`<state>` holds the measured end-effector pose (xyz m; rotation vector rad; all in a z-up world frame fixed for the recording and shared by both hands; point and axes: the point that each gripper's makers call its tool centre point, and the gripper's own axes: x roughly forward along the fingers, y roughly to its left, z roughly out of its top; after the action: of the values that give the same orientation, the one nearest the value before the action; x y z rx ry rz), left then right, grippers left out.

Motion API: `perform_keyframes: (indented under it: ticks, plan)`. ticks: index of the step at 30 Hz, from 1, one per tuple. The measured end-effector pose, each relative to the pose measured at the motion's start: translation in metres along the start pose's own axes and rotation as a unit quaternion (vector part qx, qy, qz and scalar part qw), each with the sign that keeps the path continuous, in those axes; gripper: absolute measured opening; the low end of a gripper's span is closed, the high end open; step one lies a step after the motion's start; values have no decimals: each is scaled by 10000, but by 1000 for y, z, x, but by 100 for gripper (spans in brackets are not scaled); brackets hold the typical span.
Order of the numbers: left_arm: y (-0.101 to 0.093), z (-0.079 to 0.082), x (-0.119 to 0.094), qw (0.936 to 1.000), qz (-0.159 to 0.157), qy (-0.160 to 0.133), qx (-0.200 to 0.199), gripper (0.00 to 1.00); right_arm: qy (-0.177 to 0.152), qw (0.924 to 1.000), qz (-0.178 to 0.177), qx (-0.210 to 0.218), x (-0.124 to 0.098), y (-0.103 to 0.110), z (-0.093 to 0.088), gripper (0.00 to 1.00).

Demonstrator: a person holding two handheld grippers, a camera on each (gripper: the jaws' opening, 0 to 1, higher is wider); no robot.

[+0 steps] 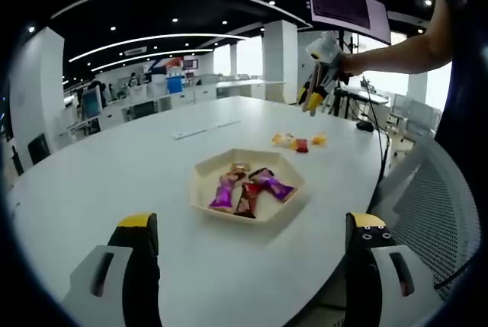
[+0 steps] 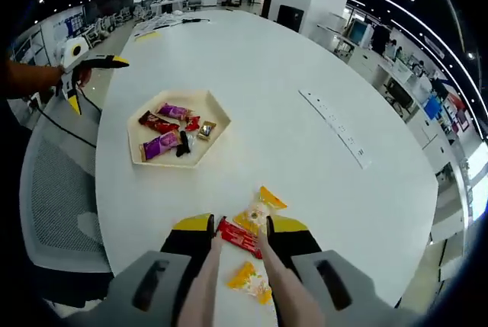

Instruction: Place the target food into the container with the food tongs after gripping and lifting it, then release it inside without dropping or visibly crushing the food.

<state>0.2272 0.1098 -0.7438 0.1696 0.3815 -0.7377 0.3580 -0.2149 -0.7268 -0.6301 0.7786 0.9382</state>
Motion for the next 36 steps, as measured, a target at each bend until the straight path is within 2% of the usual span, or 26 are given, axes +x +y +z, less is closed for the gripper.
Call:
perform_keyframes:
  ticks: [14,19,25,32,36]
  plan:
    - [-2,-2,2,10000,-56,68,22,99,134,9994,-193,261,-17,-18,-43,27]
    - [-2,-2,2,10000,-61,51,-23,100,17,9997,-50,-226,-17,-15,-51,27]
    - [-2,-4,2,9999,-66,91,-35,100,-62,9988,133,-457,-15,-11,-59,27]
    - [-2,-5,3,9999,-72,139,-48,100,23,9968,436,-676,-2,-4,-84,27]
    - [-2,-6,3,9998,-53,152,-67,100,76,9962,480,-721,3,-4,-92,27]
